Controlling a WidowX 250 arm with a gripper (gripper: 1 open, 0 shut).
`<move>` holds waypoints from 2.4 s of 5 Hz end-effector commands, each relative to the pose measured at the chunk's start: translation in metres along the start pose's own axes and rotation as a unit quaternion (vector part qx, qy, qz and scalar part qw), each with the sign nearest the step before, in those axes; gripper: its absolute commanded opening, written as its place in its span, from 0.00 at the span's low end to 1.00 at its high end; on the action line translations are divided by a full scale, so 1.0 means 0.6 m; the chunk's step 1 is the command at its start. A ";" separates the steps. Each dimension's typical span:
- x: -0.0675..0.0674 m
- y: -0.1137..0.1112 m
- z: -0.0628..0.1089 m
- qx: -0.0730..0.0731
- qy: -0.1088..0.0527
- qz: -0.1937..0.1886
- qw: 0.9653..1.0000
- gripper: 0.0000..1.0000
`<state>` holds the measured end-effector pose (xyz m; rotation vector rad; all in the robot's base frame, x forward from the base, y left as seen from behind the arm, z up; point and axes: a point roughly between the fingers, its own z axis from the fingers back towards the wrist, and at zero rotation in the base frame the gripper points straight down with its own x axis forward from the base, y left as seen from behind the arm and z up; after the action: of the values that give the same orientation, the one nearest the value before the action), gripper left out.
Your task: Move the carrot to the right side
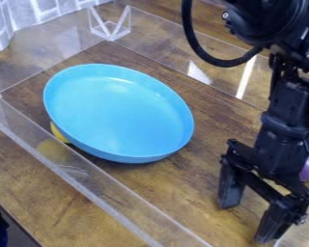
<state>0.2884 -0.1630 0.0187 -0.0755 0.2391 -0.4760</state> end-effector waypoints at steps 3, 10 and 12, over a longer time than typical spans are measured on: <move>0.000 0.035 0.007 0.013 0.019 0.025 0.999 1.00; -0.023 0.045 0.016 0.037 0.066 0.041 0.996 1.00; -0.030 0.049 0.022 0.043 0.074 0.043 0.995 1.00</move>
<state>0.2822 -0.1345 0.0196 0.0666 0.4016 -0.4261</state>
